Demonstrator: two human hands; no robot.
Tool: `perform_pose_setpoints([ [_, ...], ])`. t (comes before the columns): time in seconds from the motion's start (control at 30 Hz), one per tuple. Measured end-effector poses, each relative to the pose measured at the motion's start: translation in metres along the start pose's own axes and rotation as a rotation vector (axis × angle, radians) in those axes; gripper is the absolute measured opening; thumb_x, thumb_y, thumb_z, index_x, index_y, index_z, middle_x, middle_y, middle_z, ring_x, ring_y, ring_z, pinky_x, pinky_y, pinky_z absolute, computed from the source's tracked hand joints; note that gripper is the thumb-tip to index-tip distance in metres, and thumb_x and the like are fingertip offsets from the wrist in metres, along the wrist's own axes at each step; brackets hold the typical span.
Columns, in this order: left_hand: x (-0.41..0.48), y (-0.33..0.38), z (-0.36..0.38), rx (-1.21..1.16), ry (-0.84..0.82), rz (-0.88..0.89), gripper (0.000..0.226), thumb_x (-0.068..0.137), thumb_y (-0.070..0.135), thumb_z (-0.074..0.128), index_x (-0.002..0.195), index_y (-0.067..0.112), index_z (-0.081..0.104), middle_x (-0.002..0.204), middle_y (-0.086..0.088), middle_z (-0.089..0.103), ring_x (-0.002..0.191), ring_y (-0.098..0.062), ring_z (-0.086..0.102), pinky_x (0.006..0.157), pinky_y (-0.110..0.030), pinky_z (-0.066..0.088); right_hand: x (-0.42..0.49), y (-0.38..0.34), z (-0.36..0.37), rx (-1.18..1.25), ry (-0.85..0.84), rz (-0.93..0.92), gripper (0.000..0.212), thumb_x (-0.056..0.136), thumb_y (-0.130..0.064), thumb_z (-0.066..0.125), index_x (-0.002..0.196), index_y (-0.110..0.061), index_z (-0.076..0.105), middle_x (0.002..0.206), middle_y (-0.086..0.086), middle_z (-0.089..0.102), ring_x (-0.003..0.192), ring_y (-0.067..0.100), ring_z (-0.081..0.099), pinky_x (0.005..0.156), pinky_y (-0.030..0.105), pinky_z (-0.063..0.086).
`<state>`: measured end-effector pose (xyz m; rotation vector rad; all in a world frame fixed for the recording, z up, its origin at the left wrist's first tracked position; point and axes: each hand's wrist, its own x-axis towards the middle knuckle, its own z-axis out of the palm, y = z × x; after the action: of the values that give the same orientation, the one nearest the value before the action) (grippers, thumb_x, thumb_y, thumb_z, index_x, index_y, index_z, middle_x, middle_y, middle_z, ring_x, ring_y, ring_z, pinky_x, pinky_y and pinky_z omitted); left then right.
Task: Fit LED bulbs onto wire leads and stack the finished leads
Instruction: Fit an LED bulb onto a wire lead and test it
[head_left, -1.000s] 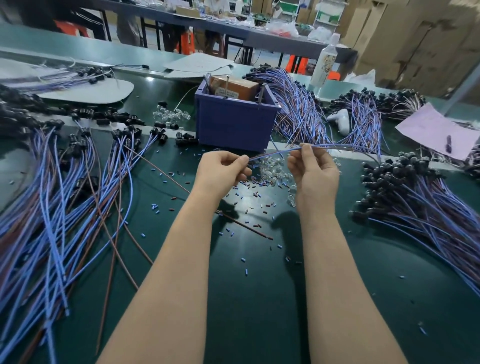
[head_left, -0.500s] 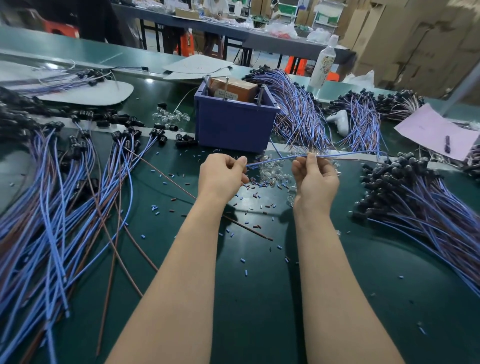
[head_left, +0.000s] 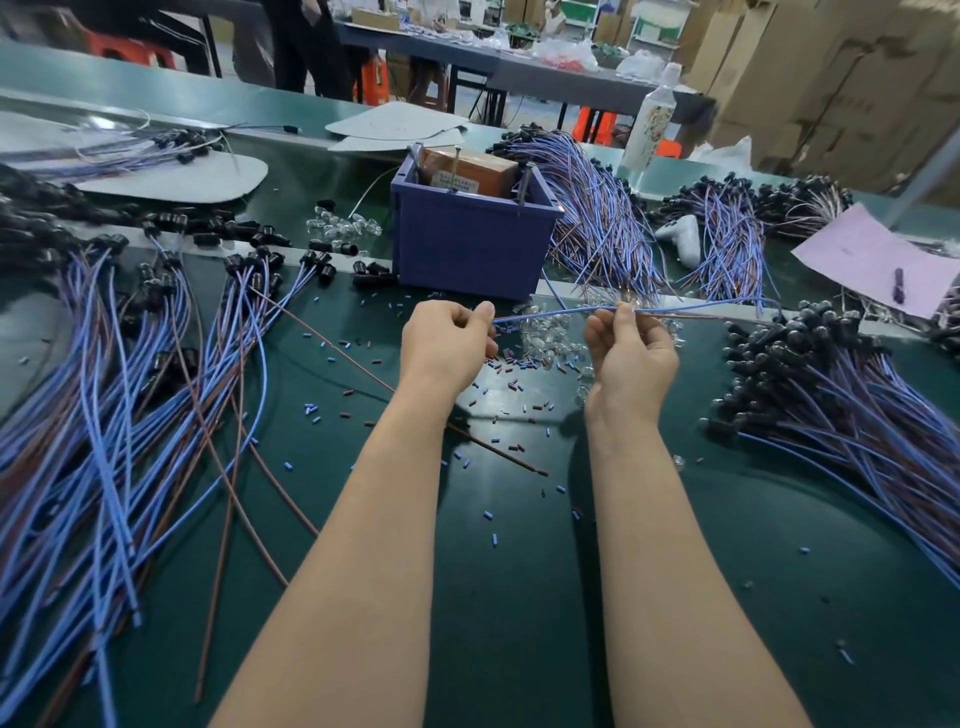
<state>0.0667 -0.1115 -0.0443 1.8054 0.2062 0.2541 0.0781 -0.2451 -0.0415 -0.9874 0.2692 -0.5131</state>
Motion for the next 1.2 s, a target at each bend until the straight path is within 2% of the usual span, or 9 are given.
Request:
perform_pose_setpoints([
  [0.33,0.0,0.001,-0.002,0.005,0.009,-0.012,0.04,0.095,0.03,0.053,0.057,0.019,0.058,0.054,0.006,0.058,0.055,-0.012,0.05,0.07,-0.031,0.046,0.0,0.002,0.001,-0.001,0.013,-0.005,0.022,0.097,-0.005,0.049,0.076,-0.011,0.052,0.063,0.001,0.059,0.045,0.002,0.058,0.053,0.014,0.051],
  [0.43,-0.002,0.004,-0.002,0.025,0.0,-0.014,0.04,0.096,0.031,0.052,0.058,0.019,0.058,0.055,0.005,0.056,0.057,-0.012,0.048,0.064,-0.026,0.041,0.0,0.003,0.001,-0.013,0.021,-0.002,0.022,0.097,-0.006,0.049,0.077,-0.011,0.052,0.064,0.002,0.059,0.046,0.002,0.058,0.053,0.014,0.05],
  [0.6,-0.004,0.009,-0.003,-0.127,-0.063,-0.09,0.039,0.097,0.028,0.05,0.062,0.015,0.058,0.057,0.003,0.048,0.051,-0.008,0.039,0.043,-0.016,0.032,0.002,0.001,0.0,-0.006,0.026,0.003,0.021,0.097,-0.006,0.05,0.076,-0.011,0.052,0.058,-0.003,0.06,0.046,0.002,0.058,0.053,0.015,0.05],
  [0.73,-0.005,0.011,-0.003,-0.133,-0.082,-0.099,0.038,0.098,0.026,0.05,0.062,0.014,0.058,0.058,0.002,0.046,0.051,-0.009,0.038,0.045,-0.018,0.031,0.004,0.0,-0.001,0.019,0.024,0.006,0.022,0.097,-0.006,0.05,0.075,-0.011,0.052,0.05,-0.008,0.06,0.046,0.002,0.058,0.053,0.014,0.05],
  [0.87,-0.005,0.011,-0.001,-0.142,-0.105,-0.112,0.037,0.096,0.026,0.053,0.062,0.014,0.058,0.057,0.002,0.045,0.049,-0.008,0.035,0.04,-0.014,0.03,0.004,0.001,-0.001,0.016,0.021,0.013,0.02,0.097,-0.006,0.05,0.077,-0.011,0.052,0.048,-0.008,0.06,0.045,0.002,0.058,0.052,0.014,0.05],
  [0.97,0.0,0.009,-0.012,-0.286,-0.081,-0.205,0.034,0.096,0.023,0.053,0.064,0.014,0.056,0.048,0.007,0.044,0.045,-0.007,0.032,0.038,-0.014,0.025,0.011,-0.005,-0.01,0.056,0.094,0.022,0.022,0.097,-0.004,0.048,0.076,-0.011,0.05,0.06,0.0,0.059,0.042,0.001,0.056,0.051,0.014,0.05],
  [1.03,0.006,0.005,-0.026,-0.382,0.013,-0.246,0.033,0.096,0.021,0.052,0.064,0.014,0.054,0.045,0.008,0.044,0.045,-0.007,0.031,0.038,-0.014,0.023,0.019,-0.011,-0.019,0.112,0.183,0.012,0.024,0.098,-0.003,0.046,0.075,-0.01,0.049,0.067,0.004,0.055,0.041,0.001,0.055,0.051,0.014,0.05],
  [1.13,0.008,0.001,-0.024,-0.194,0.147,-0.132,0.031,0.095,0.019,0.052,0.065,0.015,0.058,0.061,0.003,0.056,0.053,-0.009,0.048,0.05,-0.017,0.04,0.018,-0.011,-0.018,0.115,0.175,0.003,0.023,0.098,-0.004,0.046,0.075,-0.009,0.05,0.068,0.005,0.057,0.043,0.002,0.057,0.051,0.015,0.051],
  [1.2,0.005,0.0,-0.01,-0.032,0.101,-0.06,0.014,0.091,0.011,0.052,0.084,0.013,0.064,0.087,-0.004,0.067,0.083,-0.019,0.064,0.08,-0.028,0.052,0.01,-0.006,-0.007,0.138,0.103,0.053,0.021,0.098,-0.003,0.046,0.077,-0.007,0.051,0.062,0.004,0.061,0.045,0.004,0.06,0.052,0.016,0.052],
])
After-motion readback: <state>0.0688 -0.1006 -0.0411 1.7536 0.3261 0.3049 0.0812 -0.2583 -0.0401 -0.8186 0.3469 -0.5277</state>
